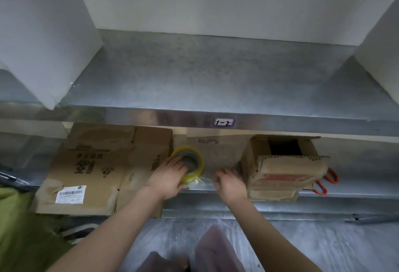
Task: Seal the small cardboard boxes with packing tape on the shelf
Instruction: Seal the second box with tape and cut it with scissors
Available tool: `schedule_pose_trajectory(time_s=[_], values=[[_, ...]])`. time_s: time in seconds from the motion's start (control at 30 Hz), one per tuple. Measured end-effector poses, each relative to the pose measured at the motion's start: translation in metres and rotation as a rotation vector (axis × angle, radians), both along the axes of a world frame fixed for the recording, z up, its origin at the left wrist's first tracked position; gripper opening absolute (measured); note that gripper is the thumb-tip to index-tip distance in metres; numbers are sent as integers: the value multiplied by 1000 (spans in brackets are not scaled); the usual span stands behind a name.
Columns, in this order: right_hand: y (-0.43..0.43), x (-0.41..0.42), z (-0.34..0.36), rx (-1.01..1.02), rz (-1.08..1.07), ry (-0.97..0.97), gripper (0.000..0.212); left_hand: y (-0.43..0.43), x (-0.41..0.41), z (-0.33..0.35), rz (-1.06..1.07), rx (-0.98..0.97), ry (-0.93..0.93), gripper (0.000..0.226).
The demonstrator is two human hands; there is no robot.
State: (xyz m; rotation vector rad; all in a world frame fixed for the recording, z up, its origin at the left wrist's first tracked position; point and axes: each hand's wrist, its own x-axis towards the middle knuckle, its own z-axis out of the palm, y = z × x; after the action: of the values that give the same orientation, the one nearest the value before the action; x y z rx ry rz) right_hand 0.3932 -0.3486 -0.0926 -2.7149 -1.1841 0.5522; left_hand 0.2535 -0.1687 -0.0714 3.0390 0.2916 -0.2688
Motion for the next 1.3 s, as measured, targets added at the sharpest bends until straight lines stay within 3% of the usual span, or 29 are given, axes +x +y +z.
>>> schedule_pose_trajectory(time_s=[0.3,0.43,0.57,0.73,0.87,0.93,1.07,1.13,1.3], values=[[-8,-14,1,83,9,53,17,3,3,7,15,-116,-24,33],[-9,-19,12,329,-177,228,2,3,-8,21,74,-227,-67,32],[-1,-19,34,425,-350,368,10,5,-18,41,83,-278,-126,32],[-3,-15,59,554,-504,678,13,-2,-22,66,88,-323,-162,37],[-7,-22,80,741,-558,876,6,-19,-20,90,46,-285,-189,39],[-16,-23,92,801,-527,838,7,-30,-18,105,45,-280,-215,40],[-47,-6,122,820,-382,402,13,-52,-8,136,25,-336,-258,54],[-68,11,137,823,-329,280,14,-66,1,146,24,-333,-223,66],[-122,65,153,706,-356,368,8,-112,40,161,50,-349,-334,57]])
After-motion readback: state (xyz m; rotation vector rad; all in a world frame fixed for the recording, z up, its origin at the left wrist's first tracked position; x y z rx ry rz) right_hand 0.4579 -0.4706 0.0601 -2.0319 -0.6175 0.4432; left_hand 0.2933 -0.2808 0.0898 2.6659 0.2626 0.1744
